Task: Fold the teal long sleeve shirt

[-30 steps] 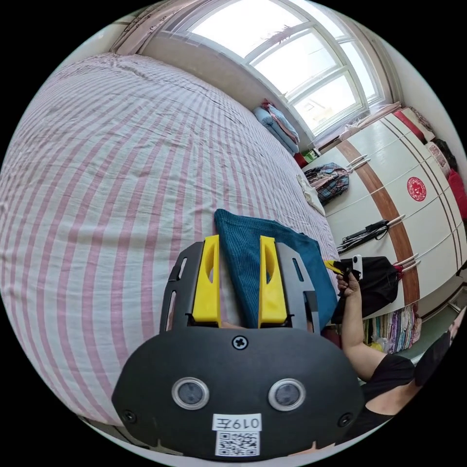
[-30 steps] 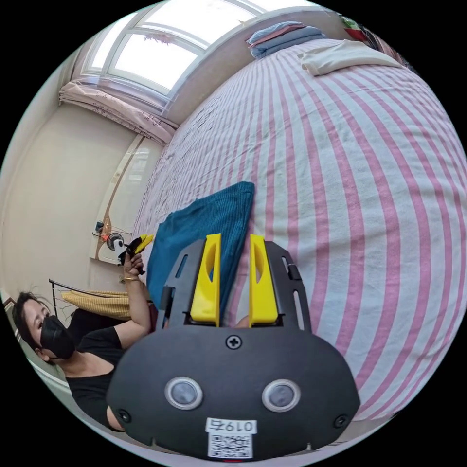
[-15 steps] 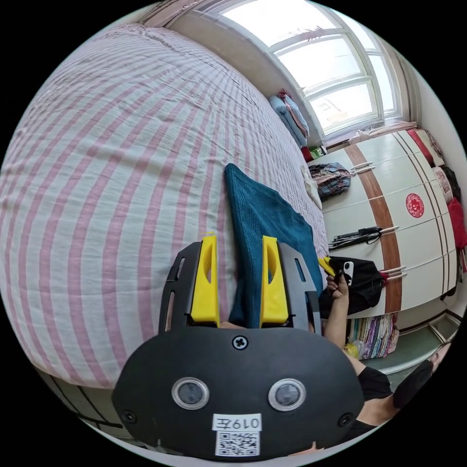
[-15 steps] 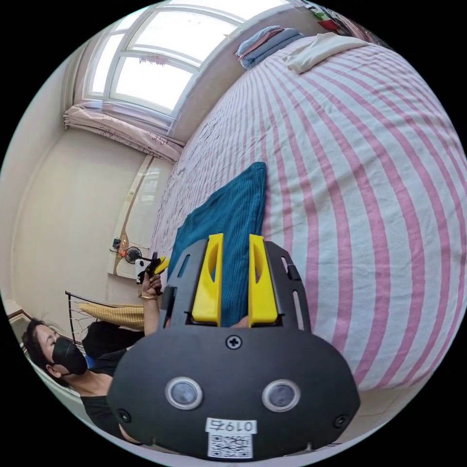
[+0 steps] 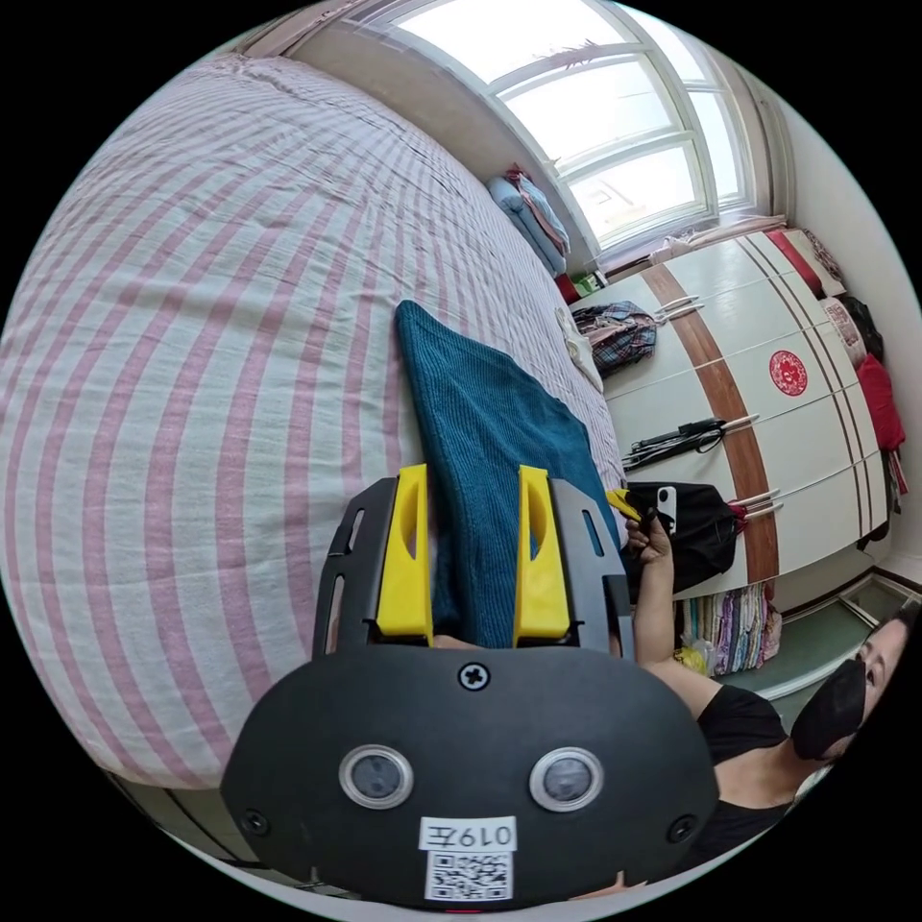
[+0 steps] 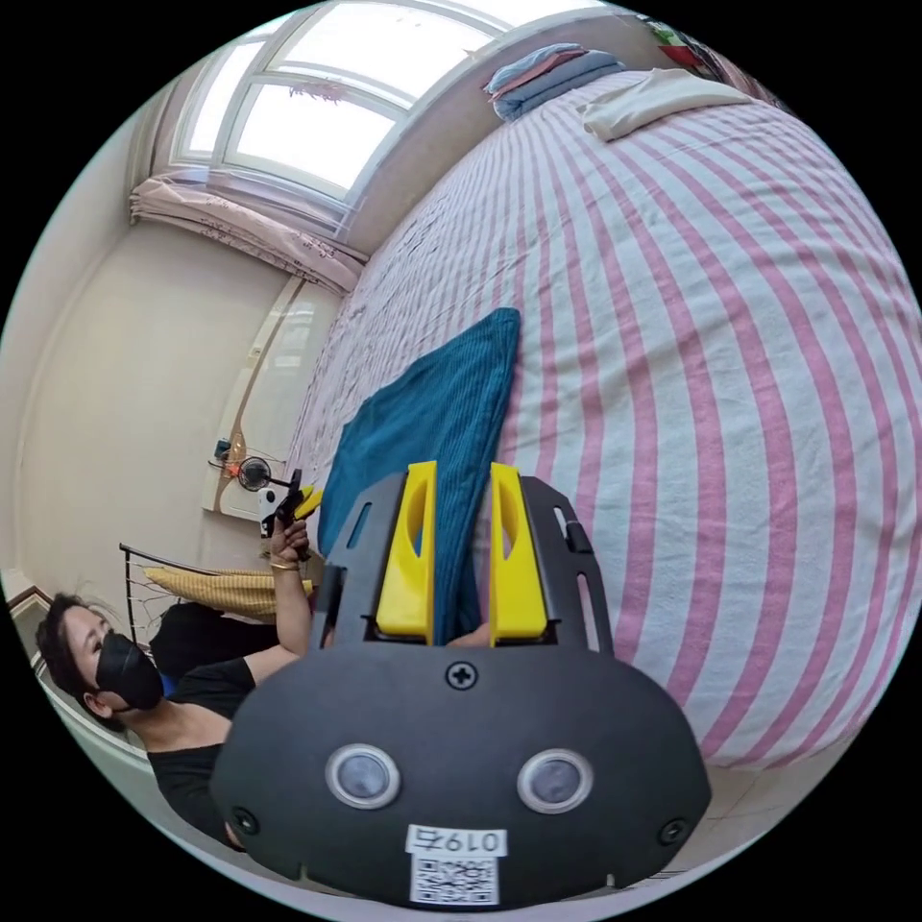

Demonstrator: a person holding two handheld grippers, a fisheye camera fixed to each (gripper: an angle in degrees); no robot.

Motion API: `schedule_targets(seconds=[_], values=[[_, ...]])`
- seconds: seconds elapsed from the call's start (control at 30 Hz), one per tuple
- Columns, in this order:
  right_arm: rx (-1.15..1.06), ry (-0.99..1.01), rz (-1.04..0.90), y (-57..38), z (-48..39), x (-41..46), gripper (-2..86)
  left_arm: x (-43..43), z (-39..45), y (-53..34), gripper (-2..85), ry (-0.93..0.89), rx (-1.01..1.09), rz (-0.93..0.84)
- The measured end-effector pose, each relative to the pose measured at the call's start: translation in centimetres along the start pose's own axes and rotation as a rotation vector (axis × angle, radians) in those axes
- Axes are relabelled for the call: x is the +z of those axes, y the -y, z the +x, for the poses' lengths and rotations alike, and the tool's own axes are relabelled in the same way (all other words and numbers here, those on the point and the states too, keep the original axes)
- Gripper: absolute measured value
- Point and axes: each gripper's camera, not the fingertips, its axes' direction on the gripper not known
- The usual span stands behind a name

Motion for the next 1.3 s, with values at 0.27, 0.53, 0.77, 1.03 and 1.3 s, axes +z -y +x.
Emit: schedule_targets(seconds=[0.27, 0.53, 0.77, 1.03, 1.3], values=[[0.024, 0.099, -0.015, -0.6, 1.3, 0.3, 9.0, 0.4, 0.4, -1.0, 11.7, 0.011, -0.008, -0.021], [0.005, 0.107, -0.044, -0.8, 1.0, 0.6, 1.0, 0.6, 0.4, -2.0, 4.6, 0.039, -0.048, -0.044], [0.031, 0.047, -0.008, -1.6, 1.2, -1.0, 0.3, -0.1, 0.8, -3.4, 3.4, 0.084, -0.044, -0.06], [0.002, 0.112, -0.05, -2.6, 0.5, -0.8, 7.7, -1.6, 1.7, -5.4, 8.3, 0.053, -0.019, -0.044], [-0.015, 0.147, 0.013, -6.1, -0.3, -4.6, 9.6, -5.6, 1.5, -9.8, 12.5, -0.031, -0.029, 0.034]])
